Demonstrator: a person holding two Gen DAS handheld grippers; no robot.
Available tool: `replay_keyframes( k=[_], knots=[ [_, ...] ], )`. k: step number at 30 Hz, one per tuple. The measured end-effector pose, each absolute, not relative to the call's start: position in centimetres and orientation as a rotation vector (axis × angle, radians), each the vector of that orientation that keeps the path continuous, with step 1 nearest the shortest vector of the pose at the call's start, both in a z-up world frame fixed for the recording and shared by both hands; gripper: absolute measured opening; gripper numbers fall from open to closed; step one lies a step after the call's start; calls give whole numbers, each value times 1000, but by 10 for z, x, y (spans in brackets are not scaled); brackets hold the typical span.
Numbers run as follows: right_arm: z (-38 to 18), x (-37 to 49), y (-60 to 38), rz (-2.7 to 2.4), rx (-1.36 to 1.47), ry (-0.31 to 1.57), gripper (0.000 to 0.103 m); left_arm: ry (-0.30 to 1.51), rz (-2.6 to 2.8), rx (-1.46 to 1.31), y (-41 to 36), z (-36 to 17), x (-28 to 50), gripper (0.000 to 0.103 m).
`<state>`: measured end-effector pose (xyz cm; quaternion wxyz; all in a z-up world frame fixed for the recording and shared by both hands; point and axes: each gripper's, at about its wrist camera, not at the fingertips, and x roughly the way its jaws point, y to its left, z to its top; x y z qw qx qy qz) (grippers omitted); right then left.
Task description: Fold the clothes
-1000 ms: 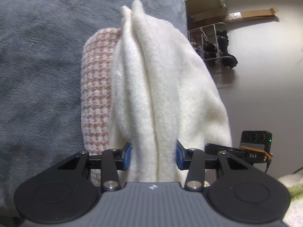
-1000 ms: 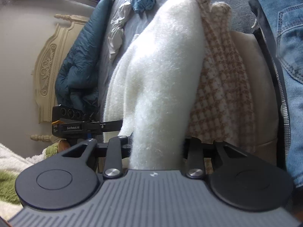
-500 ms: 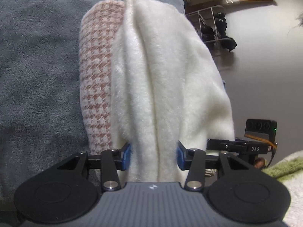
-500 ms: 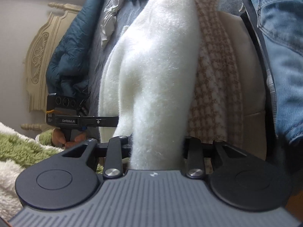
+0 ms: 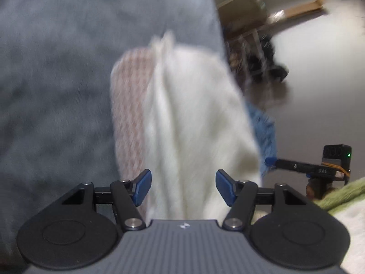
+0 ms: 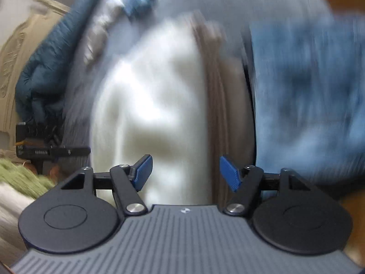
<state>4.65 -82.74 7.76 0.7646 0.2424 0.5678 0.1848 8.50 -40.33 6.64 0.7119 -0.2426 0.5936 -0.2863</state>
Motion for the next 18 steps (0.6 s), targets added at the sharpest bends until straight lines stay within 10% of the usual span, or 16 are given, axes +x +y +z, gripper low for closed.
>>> replay_keyframes(
  k=[18],
  knots=[
    [77,131,-734,752,90,1043,38,1279,-506,-490,-439,5,74,69]
  ],
)
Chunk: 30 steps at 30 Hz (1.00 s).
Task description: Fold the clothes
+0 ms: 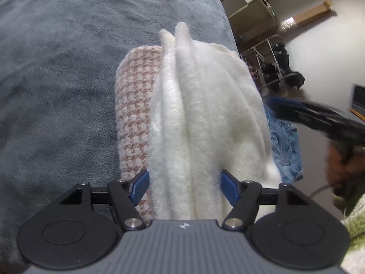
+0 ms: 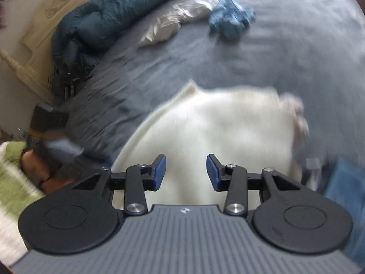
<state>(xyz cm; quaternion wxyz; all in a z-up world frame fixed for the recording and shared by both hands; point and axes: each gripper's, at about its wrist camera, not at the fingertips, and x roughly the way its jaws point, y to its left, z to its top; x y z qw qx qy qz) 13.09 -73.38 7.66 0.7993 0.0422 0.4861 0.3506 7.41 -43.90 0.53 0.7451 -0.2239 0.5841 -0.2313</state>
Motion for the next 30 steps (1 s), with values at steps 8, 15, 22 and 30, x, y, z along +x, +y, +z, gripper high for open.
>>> replay_keyframes(
  k=[8,15,22,30],
  knots=[
    [56,174,-717,495,-40,948,17,1262,-515,-560,-437,-12,71,70],
    [57,155,-652,935,-225,968,17,1258,-524,-619,-431,-22,55,71],
    [55,205,-656,640,-156,951,22,1236,-533,-671,-428,-36,46,73],
    [29,199,-613,848,-217,1073,22,1194,-513,-794,-424,-52,31,73]
  ],
)
